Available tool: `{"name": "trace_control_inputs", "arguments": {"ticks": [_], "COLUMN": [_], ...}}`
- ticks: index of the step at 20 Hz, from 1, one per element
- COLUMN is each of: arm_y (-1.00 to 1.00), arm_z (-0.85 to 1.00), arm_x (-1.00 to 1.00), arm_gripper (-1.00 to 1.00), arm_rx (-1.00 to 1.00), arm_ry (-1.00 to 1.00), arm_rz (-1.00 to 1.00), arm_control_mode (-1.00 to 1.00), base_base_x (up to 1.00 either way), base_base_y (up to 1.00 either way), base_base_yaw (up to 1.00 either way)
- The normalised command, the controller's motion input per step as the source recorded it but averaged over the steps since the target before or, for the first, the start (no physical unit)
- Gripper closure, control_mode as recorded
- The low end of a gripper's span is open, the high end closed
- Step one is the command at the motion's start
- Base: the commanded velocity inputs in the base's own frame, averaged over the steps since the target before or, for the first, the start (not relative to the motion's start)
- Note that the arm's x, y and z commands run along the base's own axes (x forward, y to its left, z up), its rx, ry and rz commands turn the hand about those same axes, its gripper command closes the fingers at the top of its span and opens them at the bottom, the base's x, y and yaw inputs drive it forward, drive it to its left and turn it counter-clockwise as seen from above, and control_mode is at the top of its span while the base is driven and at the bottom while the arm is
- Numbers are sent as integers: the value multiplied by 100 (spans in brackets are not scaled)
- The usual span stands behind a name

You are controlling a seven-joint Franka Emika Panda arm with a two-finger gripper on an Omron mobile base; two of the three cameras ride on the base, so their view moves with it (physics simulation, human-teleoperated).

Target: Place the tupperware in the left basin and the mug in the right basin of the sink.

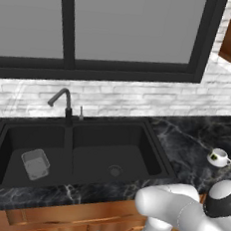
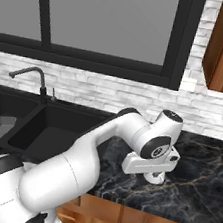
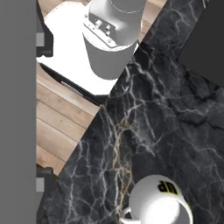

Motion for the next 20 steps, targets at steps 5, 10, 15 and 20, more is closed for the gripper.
{"name": "trace_control_inputs", "arguments": {"ticks": [5, 10, 15, 20], "arm_y": [-14, -13, -14, -13], "arm_z": [-19, -15, -13, -12], "arm_x": [15, 19, 23, 27], "arm_gripper": [-100, -100, -100, -100], "arm_rx": [-6, 0, 0, 0], "arm_ry": [-1, -1, 0, 0], "arm_rz": [0, 0, 0, 0], "arm_control_mode": [-100, -100, -100, -100], "base_base_x": [0, 0, 0, 0], "base_base_y": [0, 0, 0, 0], "base_base_yaw": [0, 0, 0, 0]}}
